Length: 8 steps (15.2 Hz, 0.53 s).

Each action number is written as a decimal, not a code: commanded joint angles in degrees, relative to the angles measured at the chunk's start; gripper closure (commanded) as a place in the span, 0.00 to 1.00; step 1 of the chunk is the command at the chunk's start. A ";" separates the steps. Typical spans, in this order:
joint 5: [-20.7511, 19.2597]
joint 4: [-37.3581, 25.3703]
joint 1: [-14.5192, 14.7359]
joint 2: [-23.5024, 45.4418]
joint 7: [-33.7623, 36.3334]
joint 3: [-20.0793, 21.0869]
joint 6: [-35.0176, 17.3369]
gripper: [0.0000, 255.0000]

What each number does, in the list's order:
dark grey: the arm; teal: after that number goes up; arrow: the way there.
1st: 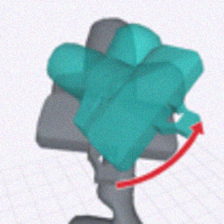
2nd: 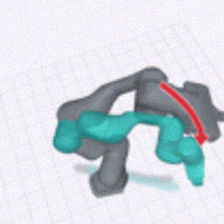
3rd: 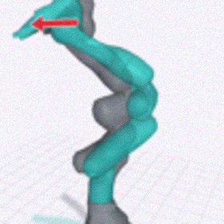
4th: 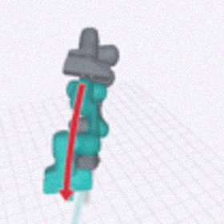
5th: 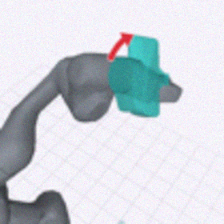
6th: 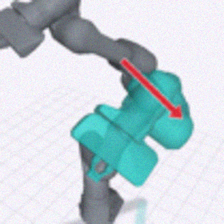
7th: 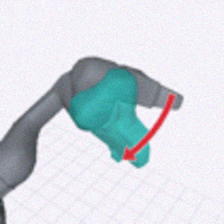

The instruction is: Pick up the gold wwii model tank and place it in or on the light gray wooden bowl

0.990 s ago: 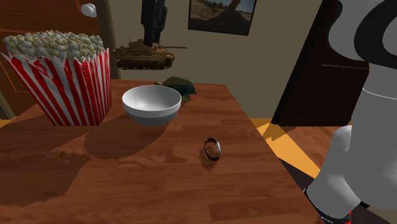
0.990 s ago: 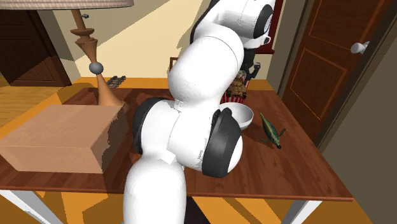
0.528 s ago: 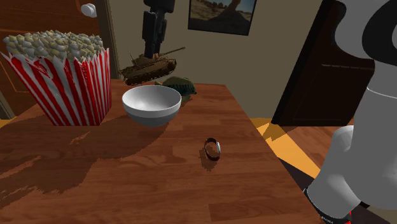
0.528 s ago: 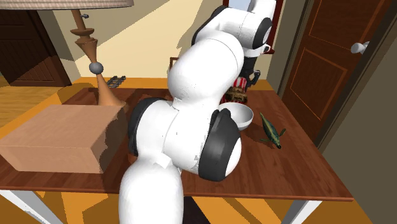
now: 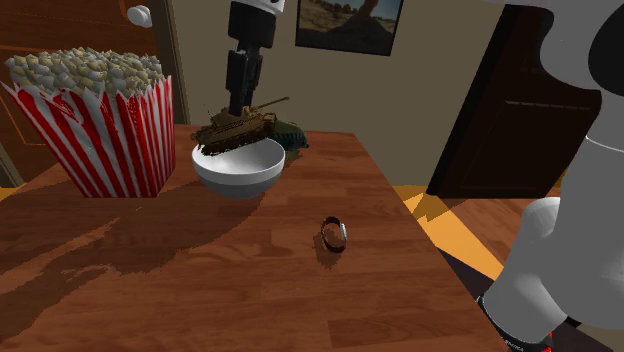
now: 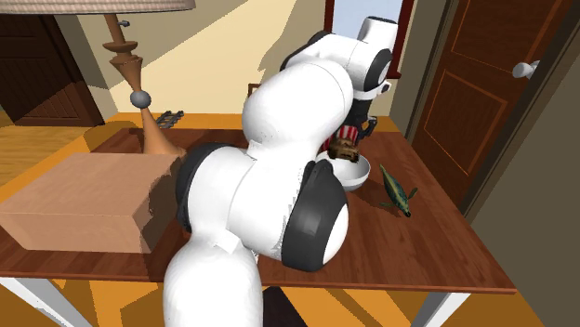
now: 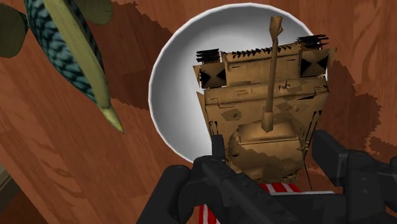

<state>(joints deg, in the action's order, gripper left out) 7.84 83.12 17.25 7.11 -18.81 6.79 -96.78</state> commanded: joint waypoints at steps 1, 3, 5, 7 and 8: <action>0.07 2.06 0.00 -0.30 -0.25 0.00 -1.83 1.00; 0.15 4.18 -0.01 -0.67 -0.50 0.00 -3.56 1.00; 0.15 4.18 -0.01 -0.67 -0.50 0.00 -3.56 1.00; 0.15 4.18 -0.01 -0.67 -0.50 0.00 -3.56 1.00; 0.15 4.18 -0.01 -0.67 -0.50 0.00 -3.56 1.00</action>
<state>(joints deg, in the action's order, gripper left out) 7.99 87.29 17.24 6.46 -19.31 6.78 -100.30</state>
